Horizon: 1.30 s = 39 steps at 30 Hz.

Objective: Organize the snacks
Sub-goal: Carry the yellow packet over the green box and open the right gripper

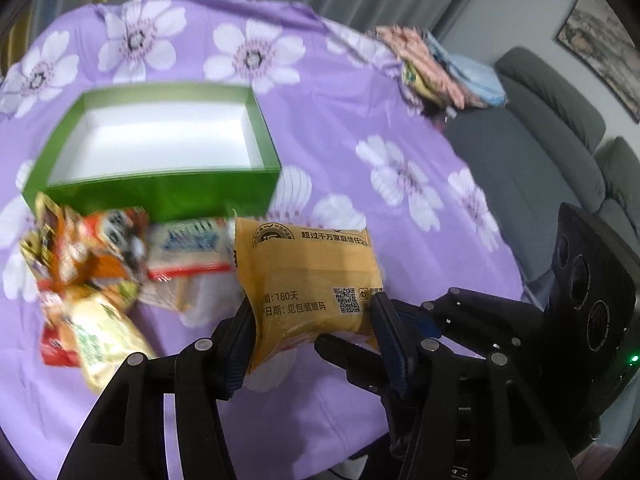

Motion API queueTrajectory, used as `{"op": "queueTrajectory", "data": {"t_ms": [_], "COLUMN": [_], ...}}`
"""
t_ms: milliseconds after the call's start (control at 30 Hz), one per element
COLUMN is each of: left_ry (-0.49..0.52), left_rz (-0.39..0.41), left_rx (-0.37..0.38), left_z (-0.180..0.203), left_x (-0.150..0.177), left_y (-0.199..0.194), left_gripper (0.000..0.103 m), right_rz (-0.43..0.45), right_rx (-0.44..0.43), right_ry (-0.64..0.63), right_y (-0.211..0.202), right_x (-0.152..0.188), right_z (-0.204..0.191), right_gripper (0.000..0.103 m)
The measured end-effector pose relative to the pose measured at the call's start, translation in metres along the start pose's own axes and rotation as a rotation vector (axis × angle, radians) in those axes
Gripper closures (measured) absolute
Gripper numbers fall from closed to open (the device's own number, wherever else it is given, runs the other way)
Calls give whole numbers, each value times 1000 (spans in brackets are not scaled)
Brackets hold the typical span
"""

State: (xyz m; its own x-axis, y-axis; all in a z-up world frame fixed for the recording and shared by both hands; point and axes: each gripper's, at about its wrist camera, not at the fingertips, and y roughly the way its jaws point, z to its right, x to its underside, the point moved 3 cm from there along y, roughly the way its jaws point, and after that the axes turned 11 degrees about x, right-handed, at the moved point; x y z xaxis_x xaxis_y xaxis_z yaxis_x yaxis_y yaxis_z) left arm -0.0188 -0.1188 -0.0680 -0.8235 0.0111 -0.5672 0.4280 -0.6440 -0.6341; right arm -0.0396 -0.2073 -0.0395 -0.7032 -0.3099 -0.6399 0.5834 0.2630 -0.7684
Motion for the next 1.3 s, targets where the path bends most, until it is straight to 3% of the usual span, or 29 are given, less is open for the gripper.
{"op": "queueTrajectory", "data": {"t_ms": [600, 867, 1300], "left_ry": [10, -1, -54], "left_rz": [146, 159, 122], "left_rx": [-81, -99, -97], "left_z": [-54, -82, -121], "left_x": [-76, -106, -126], "left_y": [-39, -30, 0], "left_gripper": [47, 47, 47], "right_rz": [130, 129, 63], "right_rx": [-12, -10, -1], "right_ry": [-61, -59, -53], "right_y": [38, 72, 118], "right_x": [-93, -124, -139], "right_z": [-28, -24, -20], "right_gripper": [70, 69, 69]}}
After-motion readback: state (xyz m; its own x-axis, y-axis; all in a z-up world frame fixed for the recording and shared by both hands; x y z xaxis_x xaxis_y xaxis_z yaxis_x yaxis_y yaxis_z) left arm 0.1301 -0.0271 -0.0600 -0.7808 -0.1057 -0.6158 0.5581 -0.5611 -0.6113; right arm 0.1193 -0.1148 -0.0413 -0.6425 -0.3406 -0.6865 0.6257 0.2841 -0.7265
